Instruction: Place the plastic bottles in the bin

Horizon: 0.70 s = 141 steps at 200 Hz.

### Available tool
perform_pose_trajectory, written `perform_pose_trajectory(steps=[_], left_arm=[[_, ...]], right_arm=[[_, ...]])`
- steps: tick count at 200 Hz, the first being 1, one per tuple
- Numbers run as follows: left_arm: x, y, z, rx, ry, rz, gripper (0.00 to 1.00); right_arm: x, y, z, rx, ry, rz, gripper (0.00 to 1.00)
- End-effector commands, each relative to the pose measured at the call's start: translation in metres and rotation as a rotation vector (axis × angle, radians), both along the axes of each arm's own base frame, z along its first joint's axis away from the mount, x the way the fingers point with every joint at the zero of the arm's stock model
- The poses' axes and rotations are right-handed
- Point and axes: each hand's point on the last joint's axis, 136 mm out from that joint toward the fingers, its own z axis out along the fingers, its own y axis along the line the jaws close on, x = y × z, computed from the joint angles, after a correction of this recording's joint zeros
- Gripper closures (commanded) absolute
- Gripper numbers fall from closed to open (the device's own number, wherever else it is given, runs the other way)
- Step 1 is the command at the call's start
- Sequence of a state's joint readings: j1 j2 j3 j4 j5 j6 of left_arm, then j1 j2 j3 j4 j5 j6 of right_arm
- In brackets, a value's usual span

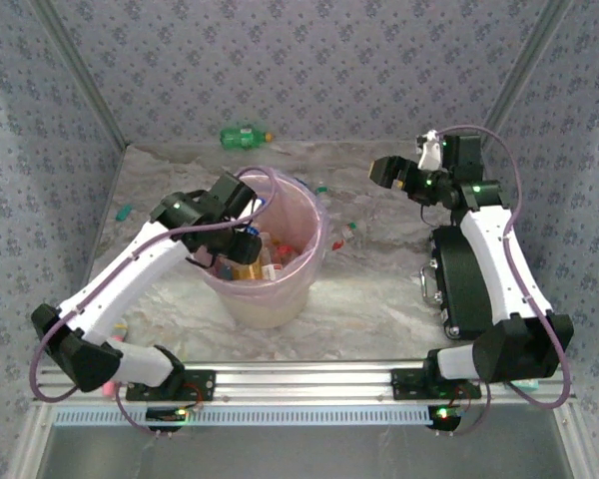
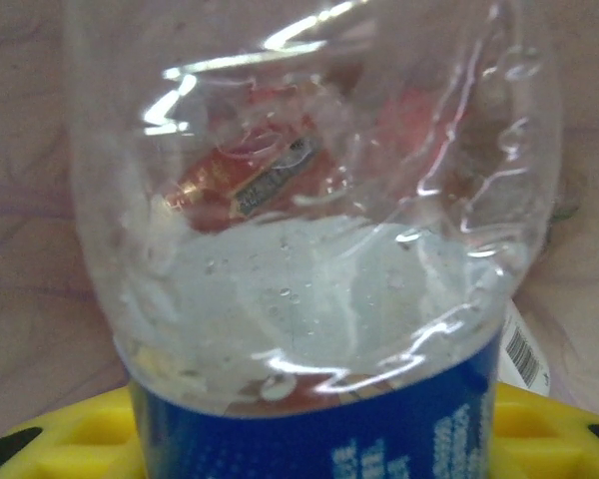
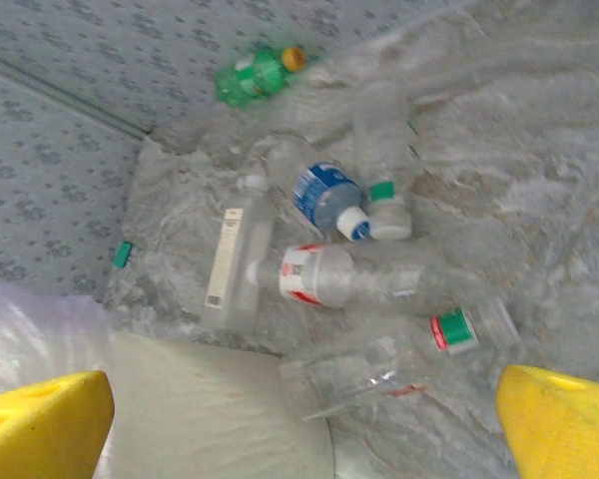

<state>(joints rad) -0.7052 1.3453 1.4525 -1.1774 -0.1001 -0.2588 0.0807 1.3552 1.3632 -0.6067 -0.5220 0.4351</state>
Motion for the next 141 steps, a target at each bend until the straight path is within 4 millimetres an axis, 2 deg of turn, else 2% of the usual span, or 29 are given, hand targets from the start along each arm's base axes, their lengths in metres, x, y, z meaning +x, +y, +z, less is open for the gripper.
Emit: perform_pose_trajectory(steps=[1, 22, 45, 53, 57, 62, 100, 141], left_arm=[[-0.004, 0.02, -0.024, 0.1, 0.025, 0.036, 0.81], [-0.007, 0.022, -0.041, 0.118, 0.059, 0.042, 0.79], [-0.011, 0.023, -0.056, 0.099, 0.096, 0.054, 0.74], [-0.012, 0.023, -0.059, 0.094, 0.1, 0.055, 0.69], [-0.012, 0.023, -0.059, 0.09, 0.1, 0.056, 0.66], [-0.012, 0.023, -0.059, 0.087, 0.099, 0.057, 0.61], [-0.013, 0.02, -0.045, 0.036, 0.069, 0.052, 0.4], [-0.012, 0.013, -0.022, -0.037, 0.021, 0.043, 0.16]], right_arm=[[-0.008, -0.012, -0.023, -0.011, 0.101, -0.104, 0.0], [-0.012, -0.023, -0.057, -0.053, 0.234, -0.222, 0.0], [-0.016, -0.021, -0.085, -0.052, 0.311, -0.306, 0.0], [-0.014, -0.018, -0.088, -0.035, 0.313, -0.333, 0.0], [-0.018, -0.017, -0.102, -0.039, 0.344, -0.347, 0.0], [-0.018, -0.016, -0.109, -0.039, 0.355, -0.365, 0.0], [-0.013, -0.009, -0.137, -0.076, 0.37, -0.478, 0.0], [-0.004, 0.001, -0.148, -0.04, 0.386, -0.551, 0.0]])
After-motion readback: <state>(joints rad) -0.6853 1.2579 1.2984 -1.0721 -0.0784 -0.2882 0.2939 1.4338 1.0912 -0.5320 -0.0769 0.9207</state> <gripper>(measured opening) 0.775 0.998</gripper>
